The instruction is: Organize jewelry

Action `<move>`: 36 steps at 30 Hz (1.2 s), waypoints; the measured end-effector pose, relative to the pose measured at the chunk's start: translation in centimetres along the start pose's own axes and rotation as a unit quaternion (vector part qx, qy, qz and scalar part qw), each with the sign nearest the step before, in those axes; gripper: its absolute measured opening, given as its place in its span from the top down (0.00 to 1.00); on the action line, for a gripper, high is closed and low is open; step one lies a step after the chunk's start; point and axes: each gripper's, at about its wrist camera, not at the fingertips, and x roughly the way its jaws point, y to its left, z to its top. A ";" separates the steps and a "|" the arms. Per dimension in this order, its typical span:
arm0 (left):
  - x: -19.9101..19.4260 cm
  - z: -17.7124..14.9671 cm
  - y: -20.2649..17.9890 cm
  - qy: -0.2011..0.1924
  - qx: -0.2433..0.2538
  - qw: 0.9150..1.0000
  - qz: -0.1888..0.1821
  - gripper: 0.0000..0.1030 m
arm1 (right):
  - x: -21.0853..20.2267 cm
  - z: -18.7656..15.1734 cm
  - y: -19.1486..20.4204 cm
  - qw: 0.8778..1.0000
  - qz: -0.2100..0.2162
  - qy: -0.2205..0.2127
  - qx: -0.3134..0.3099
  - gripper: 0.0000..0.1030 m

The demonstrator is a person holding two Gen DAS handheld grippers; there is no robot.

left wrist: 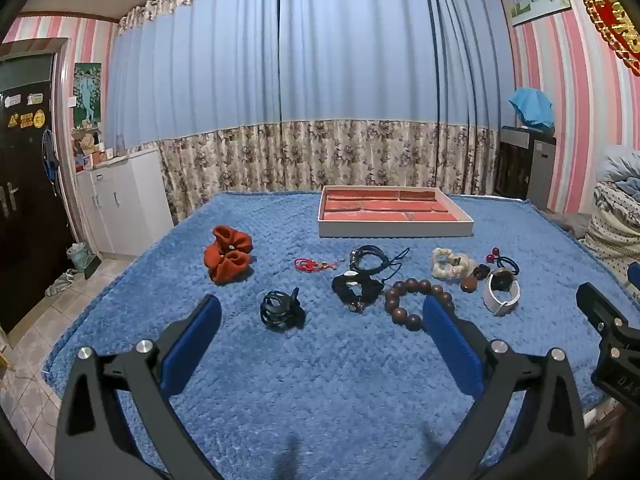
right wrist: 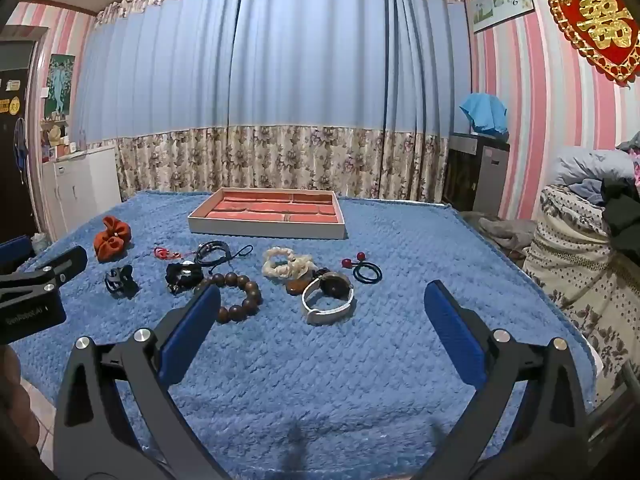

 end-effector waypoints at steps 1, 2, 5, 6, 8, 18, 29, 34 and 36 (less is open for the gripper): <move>0.0 0.0 0.0 -0.001 0.002 1.000 0.000 0.04 | 0.0 0.0 0.0 1.000 0.000 0.002 0.000 0.04; 0.0 0.0 0.0 -0.001 0.001 1.000 0.000 0.04 | 0.0 0.0 0.0 1.000 -0.001 0.002 0.000 0.04; 0.0 0.0 0.0 -0.001 0.002 1.000 0.002 0.04 | 0.0 0.1 0.0 1.000 -0.001 0.000 -0.001 0.04; -0.1 0.0 0.0 -0.002 0.002 1.000 0.002 0.04 | -0.1 0.1 0.0 1.000 -0.001 -0.001 -0.002 0.04; -0.1 0.0 -0.1 -0.001 0.002 1.000 0.002 0.04 | -0.1 0.0 0.0 1.000 -0.001 -0.001 -0.002 0.04; 0.0 0.0 0.0 0.000 0.001 1.000 0.000 0.04 | -0.3 0.2 -0.1 1.000 -0.006 -0.002 -0.001 0.04; 0.0 0.0 0.0 0.000 0.001 1.000 0.000 0.04 | -0.3 0.3 0.0 1.000 -0.009 -0.003 -0.001 0.04; 0.0 0.0 0.0 0.000 0.001 1.000 0.000 0.04 | -0.3 0.2 0.0 1.000 -0.011 -0.004 0.000 0.04; 0.0 0.0 0.0 0.000 0.001 1.000 0.000 0.04 | -0.3 0.2 0.0 1.000 -0.011 -0.005 0.002 0.04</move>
